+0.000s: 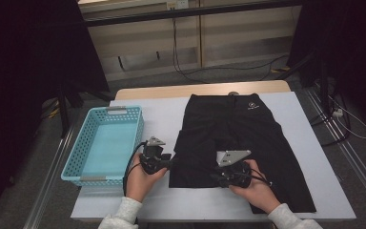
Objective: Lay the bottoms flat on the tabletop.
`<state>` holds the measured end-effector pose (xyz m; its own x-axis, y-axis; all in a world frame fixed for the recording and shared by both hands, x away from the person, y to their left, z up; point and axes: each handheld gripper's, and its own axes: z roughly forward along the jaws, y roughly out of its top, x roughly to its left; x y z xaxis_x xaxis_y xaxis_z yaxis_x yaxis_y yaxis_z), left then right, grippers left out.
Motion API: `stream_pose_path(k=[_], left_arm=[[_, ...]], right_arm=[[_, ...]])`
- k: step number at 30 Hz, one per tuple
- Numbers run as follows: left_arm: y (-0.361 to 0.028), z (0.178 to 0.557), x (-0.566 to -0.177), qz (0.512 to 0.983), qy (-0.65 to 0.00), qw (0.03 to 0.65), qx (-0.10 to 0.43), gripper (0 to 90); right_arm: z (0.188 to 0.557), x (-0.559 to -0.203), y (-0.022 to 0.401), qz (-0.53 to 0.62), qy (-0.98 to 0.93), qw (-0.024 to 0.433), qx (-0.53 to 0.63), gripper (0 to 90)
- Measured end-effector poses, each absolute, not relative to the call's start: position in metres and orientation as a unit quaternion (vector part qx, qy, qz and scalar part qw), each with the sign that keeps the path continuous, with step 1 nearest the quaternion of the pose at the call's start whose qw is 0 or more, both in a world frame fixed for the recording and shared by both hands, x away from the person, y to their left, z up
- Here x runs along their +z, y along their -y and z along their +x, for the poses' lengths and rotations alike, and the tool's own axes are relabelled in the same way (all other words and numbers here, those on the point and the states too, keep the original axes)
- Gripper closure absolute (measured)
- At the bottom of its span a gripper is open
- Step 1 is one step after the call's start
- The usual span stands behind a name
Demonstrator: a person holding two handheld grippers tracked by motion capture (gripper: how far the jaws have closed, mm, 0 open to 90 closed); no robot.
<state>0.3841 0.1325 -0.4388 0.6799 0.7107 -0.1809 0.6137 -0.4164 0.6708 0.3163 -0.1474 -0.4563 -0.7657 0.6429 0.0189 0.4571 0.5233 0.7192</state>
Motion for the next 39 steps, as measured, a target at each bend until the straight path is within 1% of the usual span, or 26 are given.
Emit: stream_pose_path(k=[1, 4, 5, 6, 7, 8, 9, 10, 11, 12, 13, 14, 15, 16, 17, 18, 19, 20, 22, 23, 24, 25, 26, 30, 33, 39], left_arm=[[-0.133, 0.381, -0.436, 0.843, -0.389, 0.365, 0.073, 43.9], [-0.133, 0.378, -0.433, 0.841, -0.389, 0.368, 0.075, 37.9], [-0.133, 0.374, -0.433, 0.845, -0.385, 0.362, 0.078, 37.1], [-0.133, 0.374, -0.433, 0.845, -0.385, 0.362, 0.078, 37.1], [-0.133, 0.371, -0.437, 0.85, -0.382, 0.353, 0.078, 37.3], [-0.133, 0.371, -0.437, 0.85, -0.382, 0.353, 0.078, 38.0], [-0.132, 0.37, -0.439, 0.853, -0.381, 0.348, 0.079, 38.8], [-0.132, 0.369, -0.442, 0.855, -0.381, 0.343, 0.08, 38.8], [-0.131, 0.37, -0.446, 0.856, -0.382, 0.338, 0.082, 40.6], [-0.131, 0.37, -0.446, 0.856, -0.382, 0.338, 0.082, 40.7], [-0.128, 0.369, -0.447, 0.858, -0.378, 0.338, 0.088, 40.7], [-0.128, 0.369, -0.447, 0.858, -0.378, 0.338, 0.088, 41.4], [-0.127, 0.369, -0.448, 0.859, -0.376, 0.334, 0.092, 42.1], [-0.127, 0.369, -0.448, 0.859, -0.376, 0.334, 0.092, 46.0], [-0.127, 0.367, -0.447, 0.865, -0.369, 0.326, 0.098, 52.6], [-0.126, 0.366, -0.446, 0.868, -0.366, 0.321, 0.097, 52.6], [-0.125, 0.365, -0.445, 0.87, -0.369, 0.315, 0.093, 57.5], [-0.125, 0.365, -0.445, 0.87, -0.369, 0.315, 0.093, 61.5], [-0.124, 0.364, -0.443, 0.869, -0.373, 0.316, 0.082, 73.7], [-0.123, 0.363, -0.443, 0.868, -0.375, 0.318, 0.067, 78.9], [-0.123, 0.363, -0.443, 0.868, -0.375, 0.318, 0.067, 84.5], [-0.124, 0.363, -0.443, 0.869, -0.376, 0.318, 0.053, 84.5], [-0.124, 0.363, -0.442, 0.869, -0.378, 0.316, 0.046, 88.2], [-0.128, 0.363, -0.439, 0.868, -0.384, 0.313, 0.035, 88.5], [-0.133, 0.363, -0.435, 0.861, -0.391, 0.324, 0.029, 88.6], [-0.135, 0.362, -0.43, 0.858, -0.392, 0.331, 0.026, 88.5]], right_arm=[[0.317, -0.457, 0.15, 0.32, -0.862, 0.124, 0.372, 73.7], [0.318, -0.457, 0.153, 0.326, -0.86, 0.128, 0.371, 75.2], [0.317, -0.456, 0.155, 0.327, -0.86, 0.129, 0.371, 71.0], [0.317, -0.456, 0.155, 0.327, -0.86, 0.129, 0.371, 71.0], [0.315, -0.454, 0.158, 0.325, -0.857, 0.135, 0.378, 63.6], [0.315, -0.454, 0.158, 0.325, -0.857, 0.135, 0.378, 63.6], [0.313, -0.451, 0.161, 0.325, -0.851, 0.137, 0.39, 58.9], [0.313, -0.451, 0.161, 0.325, -0.851, 0.137, 0.39, 58.9], [0.311, -0.448, 0.162, 0.324, -0.846, 0.138, 0.401, 54.3], [0.311, -0.448, 0.162, 0.324, -0.846, 0.138, 0.401, 54.3], [0.31, -0.449, 0.161, 0.325, -0.845, 0.138, 0.401, 49.7], [0.31, -0.449, 0.161, 0.325, -0.845, 0.138, 0.401, 49.7], [0.309, -0.451, 0.159, 0.321, -0.848, 0.13, 0.401, 46.3], [0.309, -0.451, 0.159, 0.321, -0.848, 0.13, 0.401, 46.3], [0.309, -0.452, 0.157, 0.316, -0.849, 0.13, 0.403, 42.2], [0.309, -0.452, 0.157, 0.316, -0.849, 0.13, 0.403, 42.2], [0.309, -0.452, 0.157, 0.319, -0.847, 0.134, 0.403, 38.0], [0.309, -0.452, 0.157, 0.319, -0.847, 0.134, 0.403, 38.0], [0.309, -0.452, 0.158, 0.317, -0.846, 0.133, 0.407, 37.9], [0.307, -0.451, 0.158, 0.312, -0.846, 0.135, 0.41, 36.8], [0.307, -0.451, 0.158, 0.312, -0.846, 0.135, 0.41, 36.8], [0.307, -0.451, 0.157, 0.311, -0.846, 0.135, 0.411, 36.8], [0.306, -0.451, 0.157, 0.306, -0.847, 0.139, 0.412, 36.7], [0.304, -0.449, 0.151, 0.286, -0.845, 0.138, 0.431, 36.7], [0.3, -0.449, 0.14, 0.263, -0.852, 0.127, 0.435, 44.7], [0.297, -0.454, 0.127, 0.232, -0.868, 0.106, 0.426, 49.1]])
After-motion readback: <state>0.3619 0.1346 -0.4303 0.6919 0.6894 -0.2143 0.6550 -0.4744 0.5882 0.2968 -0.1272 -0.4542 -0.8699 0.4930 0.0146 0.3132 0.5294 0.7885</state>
